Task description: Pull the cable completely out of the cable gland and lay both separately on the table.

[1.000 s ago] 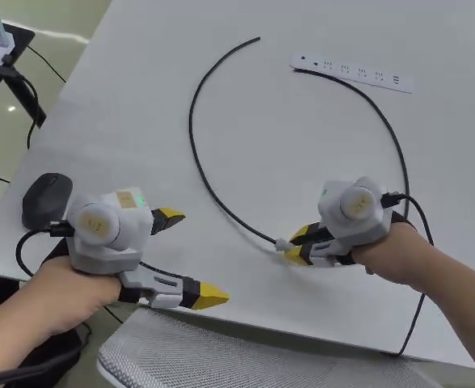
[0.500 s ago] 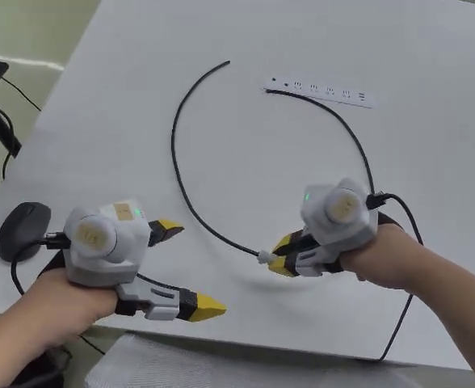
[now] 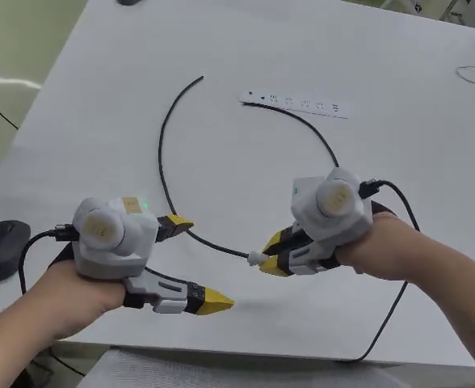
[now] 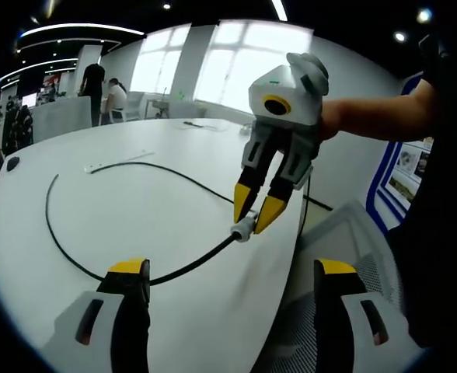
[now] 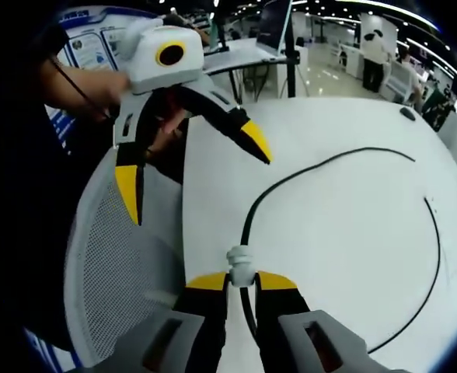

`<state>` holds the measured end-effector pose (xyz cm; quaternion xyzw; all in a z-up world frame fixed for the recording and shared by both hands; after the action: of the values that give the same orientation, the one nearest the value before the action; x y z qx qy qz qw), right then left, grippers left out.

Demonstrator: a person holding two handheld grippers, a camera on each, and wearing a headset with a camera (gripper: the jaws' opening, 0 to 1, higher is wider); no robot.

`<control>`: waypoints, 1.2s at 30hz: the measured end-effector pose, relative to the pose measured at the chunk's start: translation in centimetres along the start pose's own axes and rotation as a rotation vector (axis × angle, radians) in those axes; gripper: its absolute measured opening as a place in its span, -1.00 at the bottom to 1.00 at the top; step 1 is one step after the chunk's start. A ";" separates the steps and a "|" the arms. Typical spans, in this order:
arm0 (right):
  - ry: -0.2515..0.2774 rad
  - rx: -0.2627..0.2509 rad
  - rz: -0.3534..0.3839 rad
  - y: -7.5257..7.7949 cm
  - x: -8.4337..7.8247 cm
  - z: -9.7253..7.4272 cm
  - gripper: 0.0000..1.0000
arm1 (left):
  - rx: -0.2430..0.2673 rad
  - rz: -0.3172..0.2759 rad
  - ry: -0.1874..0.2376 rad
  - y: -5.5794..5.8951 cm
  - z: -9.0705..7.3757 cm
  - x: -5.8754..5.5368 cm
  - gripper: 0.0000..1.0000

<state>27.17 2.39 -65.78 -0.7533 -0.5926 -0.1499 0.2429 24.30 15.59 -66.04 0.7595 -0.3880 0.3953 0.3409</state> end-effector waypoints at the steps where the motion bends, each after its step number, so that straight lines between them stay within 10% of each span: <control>1: -0.004 0.001 -0.009 -0.1 0.1 -0.2 -0.86 | -0.004 0.006 0.006 0.1 0.1 0.3 0.73; 36: 0.012 0.021 -0.160 -2.2 2.8 -4.3 -0.86 | -0.148 0.069 0.124 1.6 2.3 3.9 -0.08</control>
<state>26.01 2.74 -60.34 -0.7001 -0.6509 -0.1671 0.2415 25.20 11.73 -63.33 0.6926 -0.4201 0.4232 0.4059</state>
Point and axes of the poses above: the centre of the closed fingertips' face, and the gripper's own axes: z roughly forward along the fingers, y roughly to its right, x roughly out of its top, the point moved 6 cm from there along -z, roughly backward along the fingers, and after that the axes turned 4 degrees about z, right-handed, at the moved point
